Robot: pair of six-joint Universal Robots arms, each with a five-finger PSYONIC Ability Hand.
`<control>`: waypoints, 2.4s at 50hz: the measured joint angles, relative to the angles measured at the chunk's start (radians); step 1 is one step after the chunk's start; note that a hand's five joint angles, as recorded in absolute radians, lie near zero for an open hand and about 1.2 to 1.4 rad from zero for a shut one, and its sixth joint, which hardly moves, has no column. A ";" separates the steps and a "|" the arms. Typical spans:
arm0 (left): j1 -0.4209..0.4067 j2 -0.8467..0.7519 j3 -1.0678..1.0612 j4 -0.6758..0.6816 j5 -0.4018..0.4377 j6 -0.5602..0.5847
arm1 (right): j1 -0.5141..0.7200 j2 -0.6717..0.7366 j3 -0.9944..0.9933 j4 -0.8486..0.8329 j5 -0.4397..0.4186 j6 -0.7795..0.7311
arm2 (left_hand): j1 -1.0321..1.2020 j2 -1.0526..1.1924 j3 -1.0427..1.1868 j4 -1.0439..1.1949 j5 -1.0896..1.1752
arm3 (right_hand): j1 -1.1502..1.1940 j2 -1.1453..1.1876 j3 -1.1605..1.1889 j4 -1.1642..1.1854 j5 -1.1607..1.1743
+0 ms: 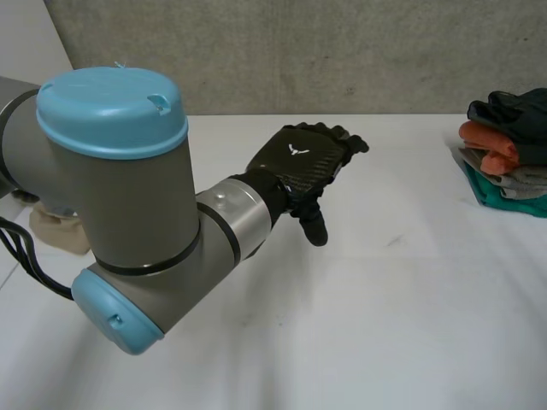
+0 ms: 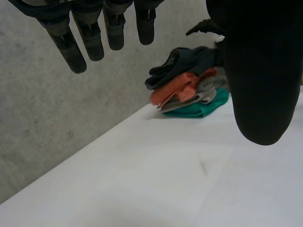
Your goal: Fold the laundry.
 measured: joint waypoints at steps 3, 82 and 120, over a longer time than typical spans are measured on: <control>-0.016 0.011 -0.007 0.013 0.000 0.000 | -0.036 -0.043 0.018 0.090 0.007 -0.040 | -0.003 0.000 0.000 0.000 0.000 | 0.000 0.000 0.000 0.000 0.000; 0.523 -0.087 -0.062 0.350 0.019 0.170 | 0.558 -0.677 0.829 0.373 0.217 -0.669 | 0.978 0.990 0.978 0.996 0.918 | 0.000 -0.001 0.000 0.000 0.000; 0.625 -0.252 -0.099 0.318 0.018 0.646 | 0.517 -0.705 0.838 0.376 0.227 -0.630 | 0.080 0.069 0.059 0.075 0.057 | 0.000 -0.001 0.000 0.000 0.000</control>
